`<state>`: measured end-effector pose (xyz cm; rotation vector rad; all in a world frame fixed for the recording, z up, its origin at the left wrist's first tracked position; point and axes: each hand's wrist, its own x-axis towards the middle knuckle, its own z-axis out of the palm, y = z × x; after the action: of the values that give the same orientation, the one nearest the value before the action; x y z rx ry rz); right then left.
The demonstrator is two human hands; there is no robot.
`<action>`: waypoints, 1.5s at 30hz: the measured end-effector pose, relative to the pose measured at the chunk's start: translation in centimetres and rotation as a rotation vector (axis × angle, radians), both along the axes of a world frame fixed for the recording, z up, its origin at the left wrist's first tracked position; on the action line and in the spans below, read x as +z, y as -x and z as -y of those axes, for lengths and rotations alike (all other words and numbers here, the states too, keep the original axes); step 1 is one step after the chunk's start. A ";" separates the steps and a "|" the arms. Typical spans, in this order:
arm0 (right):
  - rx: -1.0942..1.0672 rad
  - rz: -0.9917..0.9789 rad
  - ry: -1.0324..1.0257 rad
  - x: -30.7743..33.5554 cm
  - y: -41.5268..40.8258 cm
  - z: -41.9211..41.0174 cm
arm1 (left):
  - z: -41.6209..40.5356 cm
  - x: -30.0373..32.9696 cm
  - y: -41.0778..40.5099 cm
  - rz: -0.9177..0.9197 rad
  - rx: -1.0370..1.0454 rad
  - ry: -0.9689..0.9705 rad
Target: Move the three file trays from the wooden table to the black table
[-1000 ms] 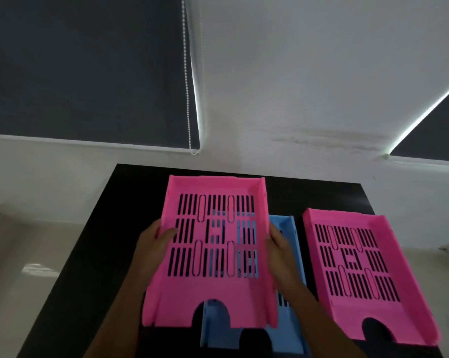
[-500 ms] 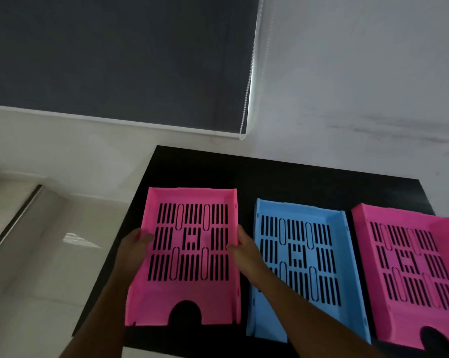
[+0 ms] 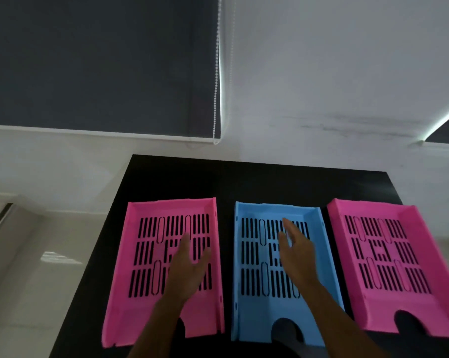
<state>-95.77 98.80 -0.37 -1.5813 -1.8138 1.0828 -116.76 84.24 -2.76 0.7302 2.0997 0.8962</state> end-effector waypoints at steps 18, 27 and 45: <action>0.012 0.216 0.113 -4.2 -15.8 0.6 | -2.5 -3.0 -12.3 -0.115 -0.085 -0.008; 0.011 0.205 0.060 -5.3 -16.1 -0.5 | -4.2 -3.9 -12.5 -0.193 -0.066 -0.046; -0.023 0.224 0.048 -5.1 -12.1 -8.7 | -12.6 -4.3 -8.3 -0.147 -0.126 -0.033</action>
<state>-83.67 107.48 -5.50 -1.8090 -1.9195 0.9780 -108.42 96.80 -7.01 0.9595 2.1432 0.8314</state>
